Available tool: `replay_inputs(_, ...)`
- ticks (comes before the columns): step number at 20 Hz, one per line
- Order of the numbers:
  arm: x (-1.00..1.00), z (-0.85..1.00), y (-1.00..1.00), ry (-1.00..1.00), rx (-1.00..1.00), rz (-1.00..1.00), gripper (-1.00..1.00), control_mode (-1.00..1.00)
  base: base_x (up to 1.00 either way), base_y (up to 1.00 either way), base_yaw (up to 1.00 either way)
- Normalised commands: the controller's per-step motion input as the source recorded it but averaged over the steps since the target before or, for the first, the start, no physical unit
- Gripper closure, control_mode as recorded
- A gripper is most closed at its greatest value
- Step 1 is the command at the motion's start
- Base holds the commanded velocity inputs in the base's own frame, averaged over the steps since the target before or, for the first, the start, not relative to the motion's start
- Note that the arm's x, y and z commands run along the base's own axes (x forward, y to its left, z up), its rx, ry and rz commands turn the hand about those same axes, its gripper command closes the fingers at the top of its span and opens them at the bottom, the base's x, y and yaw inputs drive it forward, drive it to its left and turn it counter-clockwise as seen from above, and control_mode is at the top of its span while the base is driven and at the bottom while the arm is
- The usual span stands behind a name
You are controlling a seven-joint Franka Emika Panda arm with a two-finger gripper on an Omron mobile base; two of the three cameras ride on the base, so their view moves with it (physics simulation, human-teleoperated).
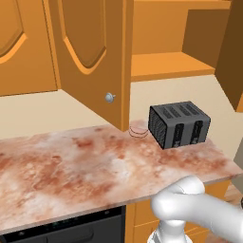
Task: Close all open cabinet doors.
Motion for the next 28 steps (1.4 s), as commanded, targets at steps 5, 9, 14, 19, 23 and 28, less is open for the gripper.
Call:
replay_inputs(5, 0.01, 0.47, 0.02, -0.20, 0.02, 0.20, -1.00, -1.00, 0.00, 0.00, 0.00)
replay_inputs(9, -0.02, 0.49, 0.16, -0.14, 0.00, 0.17, -1.00, -1.00, 0.00, 0.00, 0.00)
replay_inputs(14, 0.11, -0.01, 0.33, 0.00, 0.00, 0.05, -1.00, -1.00, 0.00, 0.00, 0.00)
replay_inputs(19, 0.14, -0.02, 0.00, 0.02, 0.00, 0.00, -1.00, -1.00, 0.00, 0.00, 0.00)
replay_inputs(23, 0.22, -0.01, 0.05, 0.05, 0.00, 0.00, -1.00, -1.00, 0.00, 0.00, 0.00)
replay_inputs(28, 0.08, 0.00, 0.28, 0.03, -0.01, -0.04, -1.00, -1.00, 0.00, 0.00, 0.00)
